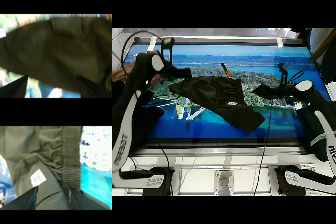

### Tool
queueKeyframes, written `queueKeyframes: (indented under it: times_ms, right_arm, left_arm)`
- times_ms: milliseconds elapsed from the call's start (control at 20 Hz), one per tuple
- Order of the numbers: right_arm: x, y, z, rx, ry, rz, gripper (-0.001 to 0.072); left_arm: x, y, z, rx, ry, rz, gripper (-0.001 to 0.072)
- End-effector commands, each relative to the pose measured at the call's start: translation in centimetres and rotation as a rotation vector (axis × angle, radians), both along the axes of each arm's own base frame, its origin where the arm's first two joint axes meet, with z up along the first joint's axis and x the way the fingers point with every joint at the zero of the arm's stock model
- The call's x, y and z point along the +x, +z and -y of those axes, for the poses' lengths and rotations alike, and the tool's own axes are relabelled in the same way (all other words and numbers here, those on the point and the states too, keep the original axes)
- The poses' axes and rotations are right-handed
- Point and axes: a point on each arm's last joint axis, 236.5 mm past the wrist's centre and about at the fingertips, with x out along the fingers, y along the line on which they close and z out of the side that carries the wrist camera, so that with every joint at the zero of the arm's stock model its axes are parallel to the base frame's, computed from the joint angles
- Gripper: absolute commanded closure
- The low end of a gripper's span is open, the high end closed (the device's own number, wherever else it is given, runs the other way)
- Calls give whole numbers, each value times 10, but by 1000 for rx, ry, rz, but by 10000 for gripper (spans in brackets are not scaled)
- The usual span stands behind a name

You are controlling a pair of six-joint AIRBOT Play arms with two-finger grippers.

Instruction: Fold the clothes and pants, and hang the long-sleeved shirts on hangers.

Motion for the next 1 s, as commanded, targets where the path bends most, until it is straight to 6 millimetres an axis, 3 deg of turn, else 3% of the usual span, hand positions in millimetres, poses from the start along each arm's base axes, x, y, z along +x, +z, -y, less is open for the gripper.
queueKeyframes:
  times_ms: [0,150,250,400,600,650,700,950]
  right_arm:
    - [-17,0,25,-43,50,-66,279]
    - [-25,-9,32,-87,74,-93,281]
    - [-26,-7,29,-78,78,-95,282]
    - [-32,-8,27,-71,98,-115,282]
    - [-39,-8,24,-63,119,-137,282]
    - [-40,-8,24,-62,122,-140,282]
    - [-40,-8,24,-62,123,-141,282]
    - [-36,-8,25,-65,110,-128,282]
  left_arm:
    - [-91,-48,33,-171,12,-180,-9]
    - [-148,-79,96,-533,111,-209,15]
    - [-175,-102,117,-621,162,-239,229]
    - [-211,-127,149,-617,116,-315,235]
    - [-230,-143,185,-604,65,-315,267]
    - [-235,-149,189,-590,55,-324,403]
    - [-235,-153,192,-590,66,-318,448]
    - [-208,-157,209,-572,43,-256,450]
